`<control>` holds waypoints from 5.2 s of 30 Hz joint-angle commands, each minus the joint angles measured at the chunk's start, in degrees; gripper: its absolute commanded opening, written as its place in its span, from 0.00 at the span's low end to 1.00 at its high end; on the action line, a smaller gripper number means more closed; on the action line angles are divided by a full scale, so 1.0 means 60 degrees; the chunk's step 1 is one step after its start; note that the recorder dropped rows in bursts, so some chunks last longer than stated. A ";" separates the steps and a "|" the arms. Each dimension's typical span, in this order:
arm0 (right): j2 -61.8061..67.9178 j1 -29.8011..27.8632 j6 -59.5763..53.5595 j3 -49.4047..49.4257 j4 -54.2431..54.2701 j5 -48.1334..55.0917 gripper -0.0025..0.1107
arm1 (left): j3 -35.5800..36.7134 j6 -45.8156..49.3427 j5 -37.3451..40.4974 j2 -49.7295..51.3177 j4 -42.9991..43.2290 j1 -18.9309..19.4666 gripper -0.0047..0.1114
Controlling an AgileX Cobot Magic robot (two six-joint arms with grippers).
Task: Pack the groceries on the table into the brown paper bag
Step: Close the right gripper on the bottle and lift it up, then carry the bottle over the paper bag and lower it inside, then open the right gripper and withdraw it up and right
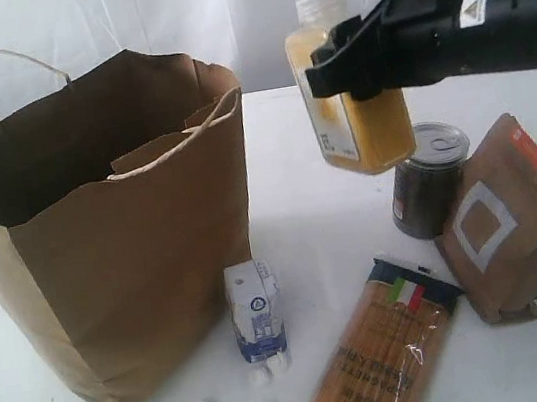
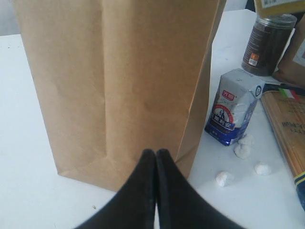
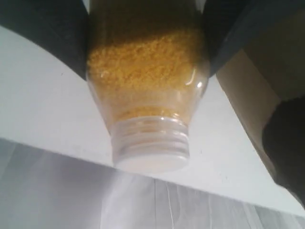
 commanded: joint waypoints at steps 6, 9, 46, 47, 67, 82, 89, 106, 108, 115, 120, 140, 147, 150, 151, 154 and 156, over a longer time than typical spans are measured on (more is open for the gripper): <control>-0.1182 -0.0019 -0.0881 -0.1021 -0.0117 -0.2268 0.02 | 0.0029 -0.0052 0.0000 -0.0050 -0.0074 0.0018 0.04; -0.1093 0.0125 -0.0881 -0.1584 -0.0117 -0.2268 0.02 | 0.0029 -0.0052 0.0000 -0.0050 -0.0074 0.0018 0.04; 0.3542 0.3796 -0.1387 -0.4021 -0.0961 -0.2934 0.02 | 0.0029 -0.0052 -0.0055 -0.0050 0.0213 0.0018 0.04; 0.3582 0.3796 -0.1387 -0.4021 -0.0981 -0.2766 0.02 | 0.0029 -0.0052 -0.0055 -0.0050 0.0213 0.0018 0.04; 0.3431 0.3796 -0.5482 -0.4021 -0.1167 -0.0306 0.02 | 0.0029 -0.0052 -0.0055 -0.0050 0.0213 0.0018 0.04; 0.3431 0.4093 -0.5788 -0.4157 -0.1098 0.0493 0.02 | 0.0029 -0.0052 -0.0055 -0.0050 0.0213 0.0018 0.04; 0.3431 0.4241 -0.5725 -0.4496 -0.0954 0.0500 0.16 | 0.0029 -0.0052 -0.0055 -0.0050 0.0213 0.0018 0.04; 0.3394 0.4241 -0.5273 -0.4817 -0.0908 0.1364 0.58 | 0.0029 -0.0052 -0.0055 -0.0050 0.0213 0.0018 0.04; 0.3349 0.4241 -0.5273 -0.4817 -0.0908 0.1386 0.60 | 0.0029 -0.0052 -0.0055 -0.0050 0.0213 0.0018 0.04; 0.3320 0.4241 -0.5203 -0.4836 -0.0911 0.1403 0.62 | 0.0029 -0.0052 -0.0055 -0.0050 0.0213 0.0018 0.04; 0.3320 0.4241 -0.5203 -0.4836 -0.0911 0.1403 0.62 | 0.0029 -0.0052 -0.0055 -0.0050 0.0213 0.0018 0.04; 0.0776 0.2983 -0.1444 -0.5124 -0.1025 0.3123 0.62 | 0.0029 -0.0052 -0.0055 -0.0050 0.0213 0.0018 0.04; -0.0710 0.1897 0.0108 -0.4310 -0.2743 0.4510 0.62 | 0.0029 -0.0052 -0.0055 -0.0050 0.0213 0.0018 0.04; -0.1150 0.1470 0.2035 -0.3880 -0.4105 0.4940 0.62 | 0.0029 -0.0052 -0.0055 -0.0050 0.0213 0.0018 0.04; -0.1199 0.1379 0.2392 -0.3738 -0.4387 0.5191 0.62 | 0.0029 -0.0052 -0.0055 -0.0050 0.0213 0.0018 0.04; -0.1170 0.1170 0.2510 -0.3398 -0.4480 0.5803 0.62 | 0.0029 -0.0052 -0.0055 -0.0050 0.0213 0.0018 0.04; -0.1024 0.1114 0.2510 -0.3150 -0.4331 0.5998 0.62 | 0.0029 -0.0052 -0.0055 -0.0050 0.0213 0.0018 0.04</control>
